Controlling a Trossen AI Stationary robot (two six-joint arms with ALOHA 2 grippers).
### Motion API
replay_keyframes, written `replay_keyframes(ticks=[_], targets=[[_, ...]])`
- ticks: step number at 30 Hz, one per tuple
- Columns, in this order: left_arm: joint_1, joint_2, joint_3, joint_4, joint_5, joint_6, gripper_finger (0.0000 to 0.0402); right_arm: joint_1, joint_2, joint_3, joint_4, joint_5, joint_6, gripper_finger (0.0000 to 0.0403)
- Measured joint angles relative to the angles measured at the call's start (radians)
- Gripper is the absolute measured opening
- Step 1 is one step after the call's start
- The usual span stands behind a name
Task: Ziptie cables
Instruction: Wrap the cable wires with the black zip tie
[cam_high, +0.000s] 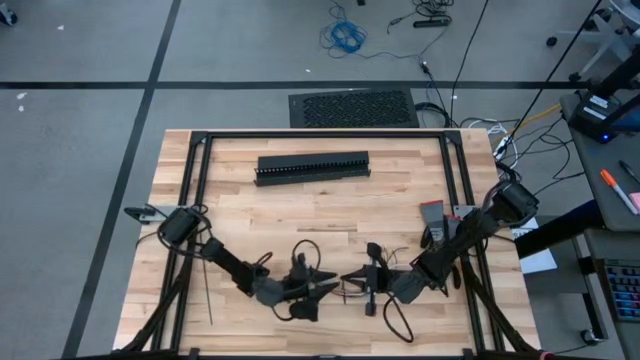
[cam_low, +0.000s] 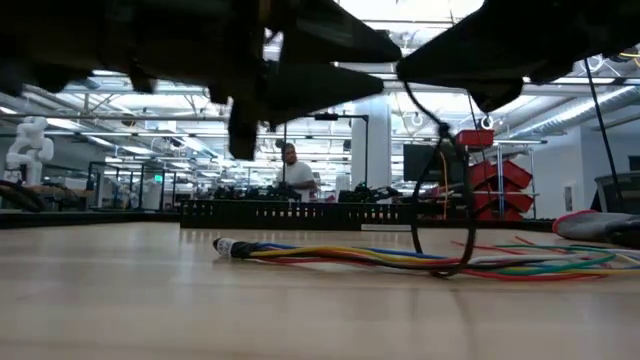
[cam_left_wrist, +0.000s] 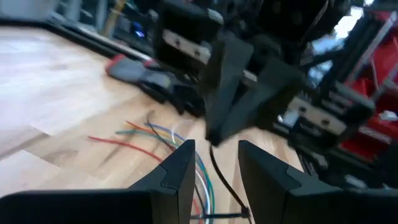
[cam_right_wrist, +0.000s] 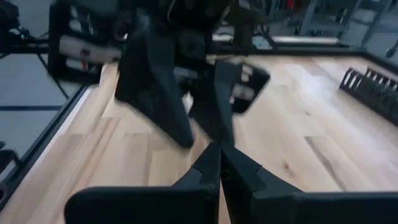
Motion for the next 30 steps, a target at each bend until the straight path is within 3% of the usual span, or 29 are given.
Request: replay_keyframes(ticks=[5,22,30], targets=[[0.017,0.000,0.000,-0.015,0.044,0.008,0.0121,-0.009,0.043,0.000,0.117,0.000,-0.089,0.0000],[0.029,0.002,0.000,-0.071,0.076,0.024,0.0118,-0.008,0.044,0.000,0.200,0.006,-0.174,0.0000],[0.030,0.002,0.000,-0.079,0.079,0.052,0.0055,-0.006,0.044,0.000,0.210,0.005,-0.183,0.0000]])
